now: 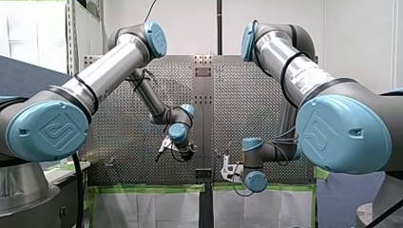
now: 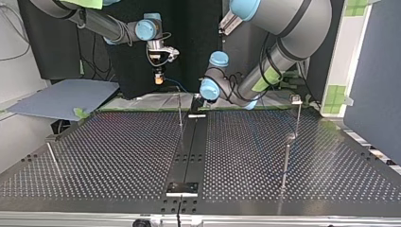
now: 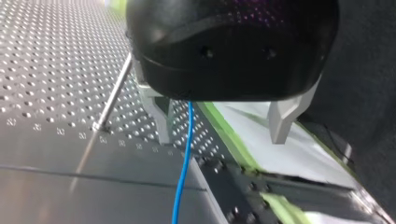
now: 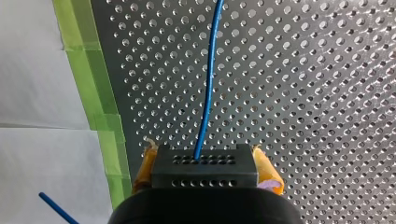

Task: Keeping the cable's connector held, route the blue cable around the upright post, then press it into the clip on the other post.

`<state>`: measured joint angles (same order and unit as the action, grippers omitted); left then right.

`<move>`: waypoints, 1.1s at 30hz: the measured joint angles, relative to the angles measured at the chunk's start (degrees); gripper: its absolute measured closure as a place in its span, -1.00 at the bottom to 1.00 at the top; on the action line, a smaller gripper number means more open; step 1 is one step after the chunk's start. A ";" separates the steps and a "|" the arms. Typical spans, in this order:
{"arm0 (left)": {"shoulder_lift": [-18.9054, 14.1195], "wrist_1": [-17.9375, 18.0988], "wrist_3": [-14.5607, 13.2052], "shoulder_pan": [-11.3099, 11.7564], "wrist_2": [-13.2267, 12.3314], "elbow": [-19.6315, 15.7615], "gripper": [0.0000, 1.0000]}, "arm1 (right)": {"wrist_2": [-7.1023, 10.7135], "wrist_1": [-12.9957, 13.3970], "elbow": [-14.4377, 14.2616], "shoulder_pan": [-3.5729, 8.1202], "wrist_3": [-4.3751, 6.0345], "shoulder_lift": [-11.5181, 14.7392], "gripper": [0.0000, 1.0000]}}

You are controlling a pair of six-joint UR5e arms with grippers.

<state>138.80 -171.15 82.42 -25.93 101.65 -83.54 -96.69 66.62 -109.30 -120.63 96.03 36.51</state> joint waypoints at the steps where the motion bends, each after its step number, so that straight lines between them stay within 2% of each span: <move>1: 0.00 -0.07 0.77 0.00 -0.78 0.00 -1.00 | 0.00 -0.02 0.00 0.00 -0.01 0.01 1.00; 14: 0.00 -0.16 8.83 -0.24 -8.83 0.01 -1.00 | 0.09 0.23 0.00 -0.15 -0.08 0.00 1.00; 22: 0.00 0.36 13.60 -0.55 -12.99 0.00 -1.00 | 1.18 0.55 0.00 -0.34 0.04 0.00 1.00; 26: 0.01 0.42 15.57 -0.83 -13.70 0.02 -1.00 | 1.61 0.61 0.05 -0.35 0.09 0.01 1.00; 33: 0.00 1.45 15.90 -1.56 -13.64 0.00 -1.00 | 2.32 0.74 0.12 -0.36 0.21 0.01 1.00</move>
<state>138.81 -169.70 98.32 -27.49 88.01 -83.54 -94.37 67.36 -109.19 -120.98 96.23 36.52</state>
